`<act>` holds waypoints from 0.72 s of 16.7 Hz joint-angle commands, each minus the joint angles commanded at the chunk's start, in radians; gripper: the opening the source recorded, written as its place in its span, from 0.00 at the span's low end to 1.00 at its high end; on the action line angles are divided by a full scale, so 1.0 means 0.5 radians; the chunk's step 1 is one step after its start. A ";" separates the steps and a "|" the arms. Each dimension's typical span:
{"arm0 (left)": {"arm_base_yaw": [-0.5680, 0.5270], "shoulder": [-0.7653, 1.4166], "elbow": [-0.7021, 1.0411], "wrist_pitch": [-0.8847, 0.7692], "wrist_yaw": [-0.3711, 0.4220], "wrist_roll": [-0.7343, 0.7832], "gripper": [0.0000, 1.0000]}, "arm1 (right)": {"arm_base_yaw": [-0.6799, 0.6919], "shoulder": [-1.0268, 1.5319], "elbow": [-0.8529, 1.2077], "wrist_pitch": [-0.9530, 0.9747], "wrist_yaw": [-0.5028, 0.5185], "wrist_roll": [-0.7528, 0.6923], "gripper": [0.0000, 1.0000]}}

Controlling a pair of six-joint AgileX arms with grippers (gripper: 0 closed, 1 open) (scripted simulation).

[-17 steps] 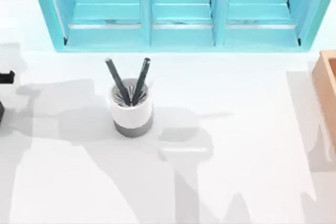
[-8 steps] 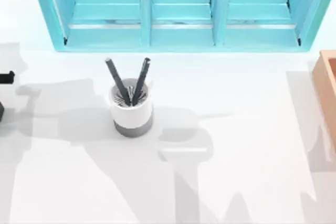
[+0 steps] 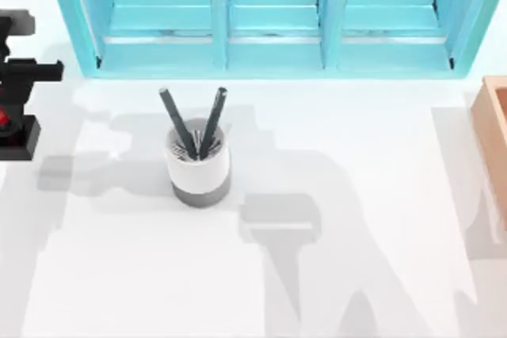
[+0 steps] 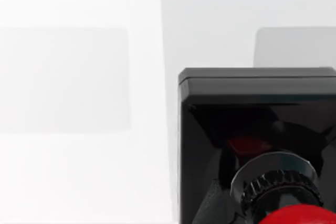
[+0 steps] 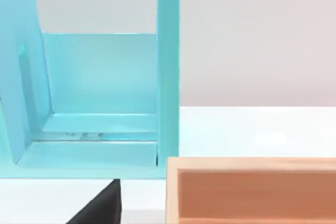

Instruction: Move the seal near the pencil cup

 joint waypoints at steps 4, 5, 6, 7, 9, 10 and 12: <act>-0.298 -0.058 0.371 -0.454 0.001 -0.300 0.00 | 0.000 0.000 0.000 0.000 0.000 0.000 1.00; -0.354 -0.074 0.436 -0.519 0.000 -0.357 0.00 | 0.000 0.000 0.000 0.000 0.000 0.000 1.00; -0.395 -0.088 0.480 -0.563 0.000 -0.398 0.00 | 0.000 0.000 0.000 0.000 0.000 0.000 1.00; -0.417 -0.097 0.502 -0.586 0.000 -0.420 0.00 | 0.000 0.000 0.000 0.000 0.000 0.000 1.00; -0.420 -0.098 0.505 -0.589 0.000 -0.424 0.00 | 0.000 0.000 0.000 0.000 0.000 0.000 1.00; -0.420 -0.098 0.505 -0.589 0.000 -0.424 0.00 | 0.000 0.000 0.000 0.000 0.000 0.000 1.00; -0.416 -0.087 0.507 -0.586 0.002 -0.423 0.00 | 0.000 0.000 0.000 0.000 0.000 0.000 1.00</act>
